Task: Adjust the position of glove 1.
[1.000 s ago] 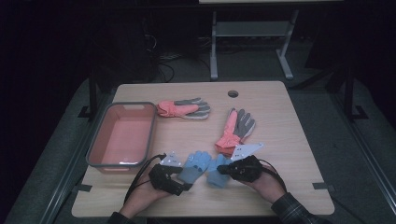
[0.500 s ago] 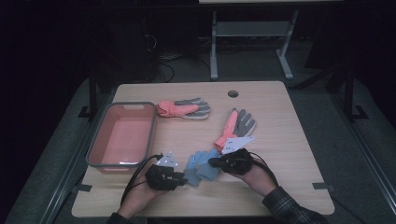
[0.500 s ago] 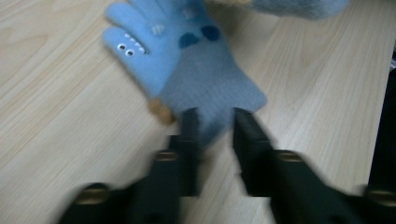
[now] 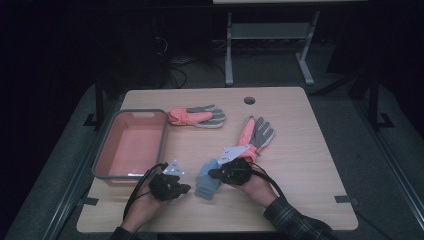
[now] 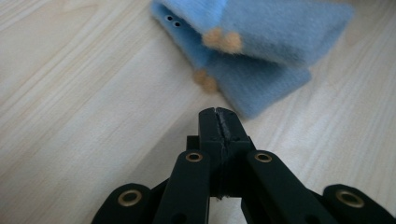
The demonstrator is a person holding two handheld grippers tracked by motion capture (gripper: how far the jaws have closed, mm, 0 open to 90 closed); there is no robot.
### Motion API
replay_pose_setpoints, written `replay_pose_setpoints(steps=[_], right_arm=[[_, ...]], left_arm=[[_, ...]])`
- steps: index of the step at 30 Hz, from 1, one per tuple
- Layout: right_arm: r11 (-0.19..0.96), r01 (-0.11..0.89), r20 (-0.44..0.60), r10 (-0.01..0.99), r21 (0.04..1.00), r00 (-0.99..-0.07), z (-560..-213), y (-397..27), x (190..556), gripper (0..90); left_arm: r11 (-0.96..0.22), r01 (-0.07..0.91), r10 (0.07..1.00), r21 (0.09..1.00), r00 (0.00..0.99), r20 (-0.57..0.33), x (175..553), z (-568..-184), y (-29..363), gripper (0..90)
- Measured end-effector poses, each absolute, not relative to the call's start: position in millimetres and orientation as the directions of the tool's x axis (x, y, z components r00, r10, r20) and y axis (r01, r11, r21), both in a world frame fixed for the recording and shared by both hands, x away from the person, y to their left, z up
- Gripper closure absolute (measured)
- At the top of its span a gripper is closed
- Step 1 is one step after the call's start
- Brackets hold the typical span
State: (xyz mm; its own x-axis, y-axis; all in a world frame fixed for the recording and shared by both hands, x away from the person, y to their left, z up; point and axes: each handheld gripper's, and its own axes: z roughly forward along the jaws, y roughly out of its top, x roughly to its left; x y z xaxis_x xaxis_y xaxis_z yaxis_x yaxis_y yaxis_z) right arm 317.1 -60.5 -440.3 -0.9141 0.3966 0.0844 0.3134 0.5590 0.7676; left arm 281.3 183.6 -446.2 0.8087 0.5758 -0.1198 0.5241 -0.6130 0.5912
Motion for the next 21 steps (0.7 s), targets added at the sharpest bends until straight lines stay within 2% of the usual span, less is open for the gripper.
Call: replay_pose_setpoints(steps=[5, 9, 10, 12, 13, 15, 17, 19, 21], right_arm=[[0.581, 0.309, 0.065, 0.402, 0.753, -0.914, -445, -57, 316, 87.9], [0.596, 0.308, 0.052, 0.406, 0.742, -0.912, -449, -54, 315, 86.6], [0.597, 0.306, 0.048, 0.408, 0.742, -0.912, -450, -54, 315, 83.8], [0.584, 0.317, 0.061, 0.414, 0.748, -0.908, -447, -56, 315, 71.6], [0.572, 0.327, 0.075, 0.418, 0.753, -0.905, -445, -58, 314, 70.0], [0.564, 0.327, 0.073, 0.426, 0.758, -0.902, -442, -62, 314, 70.0], [0.544, 0.333, 0.076, 0.44, 0.77, -0.895, -435, -75, 315, 77.5], [0.539, 0.339, 0.078, 0.448, 0.771, -0.89, -431, -86, 313, 78.7], [0.536, 0.336, 0.071, 0.454, 0.774, -0.888, -430, -96, 312, 72.6]], left_arm=[[-0.609, 0.527, 0.583, 0.593, 0.804, -0.116, 281, -445, 183, 83.6], [-0.604, 0.525, 0.585, 0.6, 0.803, -0.114, 282, -445, 183, 83.0], [-0.601, 0.527, 0.587, 0.601, 0.801, -0.116, 282, -445, 183, 83.1], [-0.601, 0.522, 0.584, 0.606, 0.804, -0.113, 282, -443, 183, 84.2], [-0.598, 0.522, 0.585, 0.608, 0.803, -0.115, 282, -443, 183, 85.1], [-0.596, 0.52, 0.585, 0.612, 0.803, -0.113, 282, -442, 183, 86.9], [-0.582, 0.515, 0.586, 0.629, 0.802, -0.114, 280, -438, 182, 88.2], [-0.563, 0.51, 0.584, 0.65, 0.802, -0.124, 280, -434, 182, 88.2], [-0.556, 0.503, 0.577, 0.662, 0.807, -0.128, 279, -429, 178, 88.1]])
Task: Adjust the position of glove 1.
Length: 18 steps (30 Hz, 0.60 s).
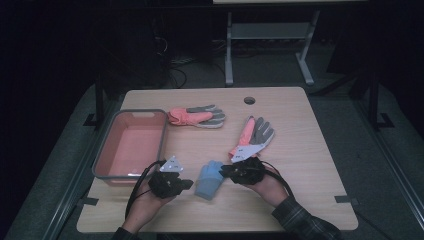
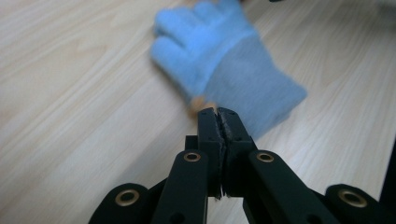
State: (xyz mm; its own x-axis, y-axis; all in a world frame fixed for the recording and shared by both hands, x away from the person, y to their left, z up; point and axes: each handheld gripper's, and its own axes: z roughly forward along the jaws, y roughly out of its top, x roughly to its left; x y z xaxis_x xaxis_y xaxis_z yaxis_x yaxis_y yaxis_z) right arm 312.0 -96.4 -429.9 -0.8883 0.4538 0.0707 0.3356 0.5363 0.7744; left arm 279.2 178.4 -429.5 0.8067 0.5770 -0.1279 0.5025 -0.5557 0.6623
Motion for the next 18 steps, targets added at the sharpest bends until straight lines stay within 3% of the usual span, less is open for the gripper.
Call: replay_pose_setpoints(steps=[3, 4, 11, 13, 18], right_arm=[[0.538, 0.345, 0.065, 0.471, 0.769, -0.88, -430, -107, 311, 62.4], [0.54, 0.357, 0.051, 0.5, 0.763, -0.865, -432, -118, 312, 50.5], [0.535, 0.388, 0.05, 0.539, 0.751, -0.841, -444, -147, 310, 34.0], [0.54, 0.419, 0.051, 0.568, 0.729, -0.821, -450, -164, 309, 26.8], [0.521, 0.467, 0.059, 0.62, 0.714, -0.782, -456, -188, 308, 18.5]], left_arm=[[-0.559, 0.495, 0.569, 0.665, 0.812, -0.125, 281, -427, 175, 89.4], [-0.546, 0.502, 0.567, 0.671, 0.811, -0.145, 283, -425, 172, 89.6], [-0.513, 0.494, 0.534, 0.702, 0.824, -0.19, 284, -422, 153, 89.6], [-0.524, 0.488, 0.519, 0.698, 0.833, -0.193, 284, -425, 143, 89.6], [-0.576, 0.458, 0.485, 0.677, 0.858, -0.168, 281, -432, 118, 89.6]])
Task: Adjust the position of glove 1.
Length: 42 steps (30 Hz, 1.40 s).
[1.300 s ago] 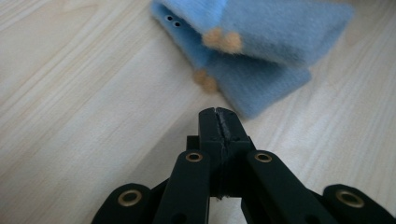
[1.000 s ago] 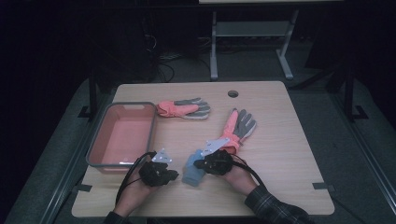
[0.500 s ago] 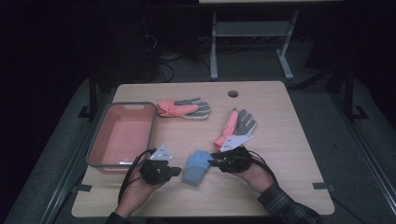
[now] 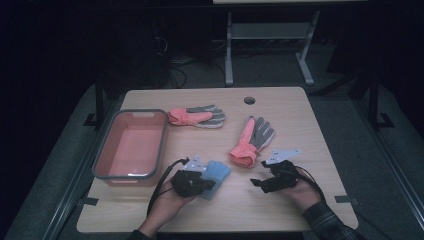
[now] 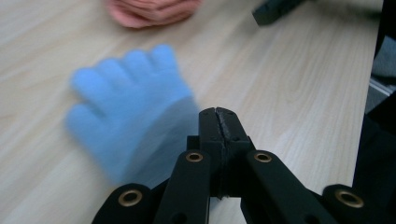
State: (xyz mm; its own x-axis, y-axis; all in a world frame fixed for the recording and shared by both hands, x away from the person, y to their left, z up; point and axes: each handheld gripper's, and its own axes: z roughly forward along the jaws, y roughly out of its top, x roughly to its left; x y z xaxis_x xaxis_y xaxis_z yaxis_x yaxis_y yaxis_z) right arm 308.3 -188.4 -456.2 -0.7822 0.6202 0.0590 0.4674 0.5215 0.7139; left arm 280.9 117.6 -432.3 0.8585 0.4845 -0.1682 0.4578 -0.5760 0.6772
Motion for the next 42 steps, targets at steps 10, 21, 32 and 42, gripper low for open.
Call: replay_pose_setpoints(steps=[10, 21, 32, 42], right_arm=[[0.488, 0.48, 0.027, 0.68, 0.73, -0.732, -465, -218, 309, 13.4], [0.524, 0.48, -0.011, 0.684, 0.704, -0.73, -474, -215, 309, 13.2], [0.517, 0.504, 0.027, 0.679, 0.692, -0.734, -477, -217, 312, 12.9], [0.513, 0.507, 0.036, 0.677, 0.692, -0.735, -478, -216, 313, 12.9]], left_arm=[[-0.612, 0.472, 0.488, 0.634, 0.857, -0.167, 277, -441, 123, 89.5], [-0.616, 0.48, 0.522, 0.624, 0.842, -0.133, 278, -435, 154, 86.6], [-0.598, 0.444, 0.53, 0.667, 0.843, -0.087, 297, -422, 145, 31.5], [-0.662, 0.464, 0.531, 0.589, 0.844, -0.068, 313, -443, 135, 21.1]])
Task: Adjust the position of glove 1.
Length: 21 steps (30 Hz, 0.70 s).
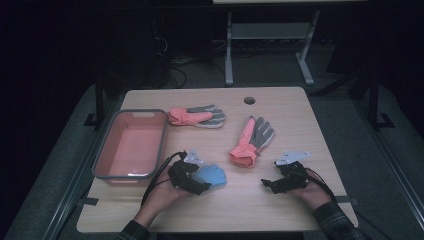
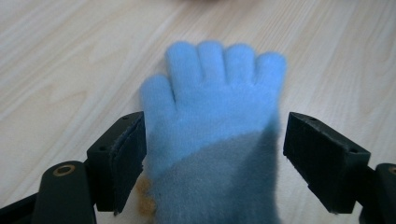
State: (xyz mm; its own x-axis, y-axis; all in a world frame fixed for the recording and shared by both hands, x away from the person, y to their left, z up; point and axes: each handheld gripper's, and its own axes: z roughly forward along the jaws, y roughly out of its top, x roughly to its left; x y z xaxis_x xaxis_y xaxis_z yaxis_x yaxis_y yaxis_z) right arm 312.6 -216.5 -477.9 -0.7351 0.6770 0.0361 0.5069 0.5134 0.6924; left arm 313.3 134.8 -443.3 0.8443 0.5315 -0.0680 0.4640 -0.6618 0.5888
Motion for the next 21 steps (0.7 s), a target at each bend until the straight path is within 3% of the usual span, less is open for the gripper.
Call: replay_pose_setpoints(steps=[6, 11, 15, 21], right_arm=[[0.513, 0.504, 0.036, 0.676, 0.695, -0.736, -478, -216, 313, 12.9], [0.512, 0.503, 0.036, 0.675, 0.696, -0.737, -478, -216, 313, 12.9], [0.513, 0.501, 0.035, 0.674, 0.697, -0.738, -478, -216, 313, 12.9], [0.511, 0.5, 0.036, 0.673, 0.699, -0.739, -479, -216, 313, 12.9]], left_arm=[[-0.724, 0.434, 0.523, 0.536, 0.852, 0.017, 310, -456, 122, 22.7], [-0.723, 0.428, 0.518, 0.542, 0.855, 0.016, 309, -455, 124, 27.2], [-0.724, 0.415, 0.512, 0.55, 0.858, 0.027, 309, -453, 127, 47.8], [-0.73, 0.414, 0.511, 0.544, 0.859, 0.032, 309, -450, 129, 65.9]])
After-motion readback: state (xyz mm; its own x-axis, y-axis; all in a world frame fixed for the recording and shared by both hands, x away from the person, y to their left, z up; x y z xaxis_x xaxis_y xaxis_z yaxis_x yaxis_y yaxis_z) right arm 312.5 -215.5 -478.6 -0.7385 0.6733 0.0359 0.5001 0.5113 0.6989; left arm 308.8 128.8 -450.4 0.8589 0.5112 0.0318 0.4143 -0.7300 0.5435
